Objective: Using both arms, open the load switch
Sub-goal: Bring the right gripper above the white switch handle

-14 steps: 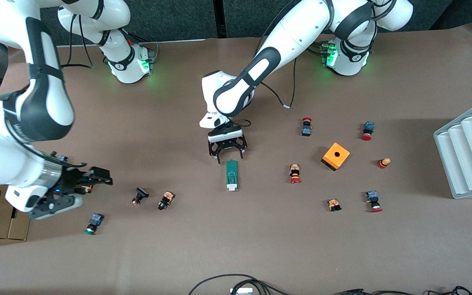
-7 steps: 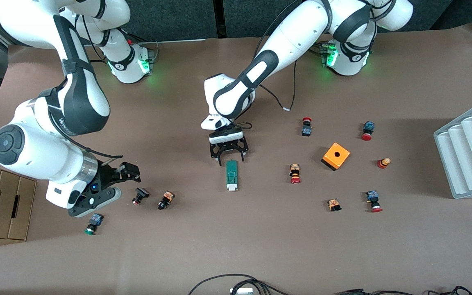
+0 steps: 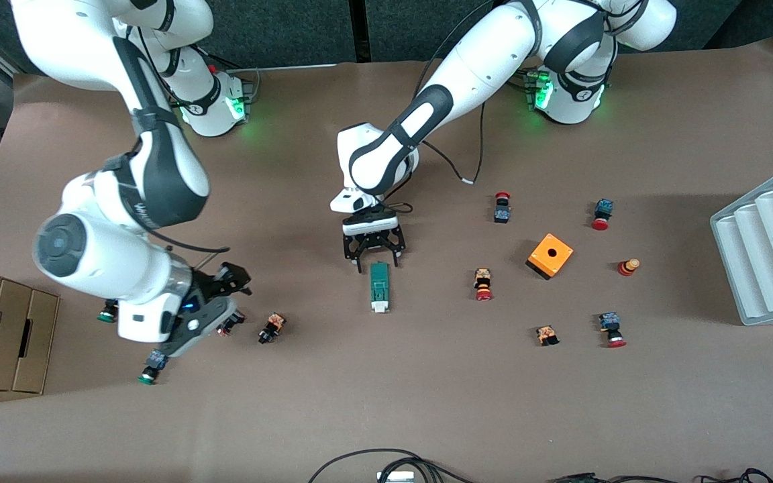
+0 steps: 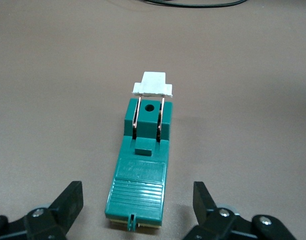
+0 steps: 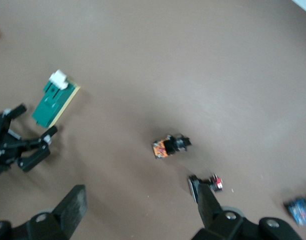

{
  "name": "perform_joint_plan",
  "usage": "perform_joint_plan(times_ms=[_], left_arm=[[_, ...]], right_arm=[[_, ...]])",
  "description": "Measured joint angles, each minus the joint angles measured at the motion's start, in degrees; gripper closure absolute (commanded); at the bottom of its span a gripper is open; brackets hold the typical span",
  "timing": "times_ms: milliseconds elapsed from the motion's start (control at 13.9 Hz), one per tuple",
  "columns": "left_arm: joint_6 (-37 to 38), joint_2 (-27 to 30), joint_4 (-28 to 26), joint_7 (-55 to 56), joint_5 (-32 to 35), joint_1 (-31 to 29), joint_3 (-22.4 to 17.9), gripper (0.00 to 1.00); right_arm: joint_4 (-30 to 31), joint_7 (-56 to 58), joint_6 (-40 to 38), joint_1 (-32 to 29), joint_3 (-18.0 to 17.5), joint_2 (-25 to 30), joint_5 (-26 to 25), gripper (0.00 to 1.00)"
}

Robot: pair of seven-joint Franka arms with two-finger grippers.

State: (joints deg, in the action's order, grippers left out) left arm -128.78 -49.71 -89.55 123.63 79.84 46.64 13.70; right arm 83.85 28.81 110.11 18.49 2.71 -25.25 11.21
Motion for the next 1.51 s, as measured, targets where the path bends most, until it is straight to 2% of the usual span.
perform_joint_plan(times_ms=[143, 430, 645, 1075, 1506], left_arm=[[0.0, -0.5, 0.0, 0.2, 1.2, 0.0, 0.0, 0.05], [0.0, -2.0, 0.0, 5.6, 8.0, 0.0, -0.2, 0.08], [0.4, -2.2, 0.0, 6.6, 8.7, 0.1, -0.2, 0.11], [6.3, -3.7, -0.8, 14.9, 14.7, 2.4, -0.1, 0.13], [8.8, -4.5, -0.9, 15.4, 16.9, 3.2, -0.2, 0.25]], right_arm=[[0.1, 4.5, 2.6, 1.9, 0.0, -1.8, -0.1, 0.01], [0.2, 14.3, 10.0, 6.2, 0.2, -5.4, -3.7, 0.01], [0.2, 20.9, 12.2, 7.4, 0.3, -6.8, -3.7, 0.01], [0.1, 22.5, 12.8, 10.3, 0.3, -7.8, -3.7, 0.01], [-3.0, 23.2, 14.8, 12.2, 0.3, -11.2, -3.7, 0.01]])
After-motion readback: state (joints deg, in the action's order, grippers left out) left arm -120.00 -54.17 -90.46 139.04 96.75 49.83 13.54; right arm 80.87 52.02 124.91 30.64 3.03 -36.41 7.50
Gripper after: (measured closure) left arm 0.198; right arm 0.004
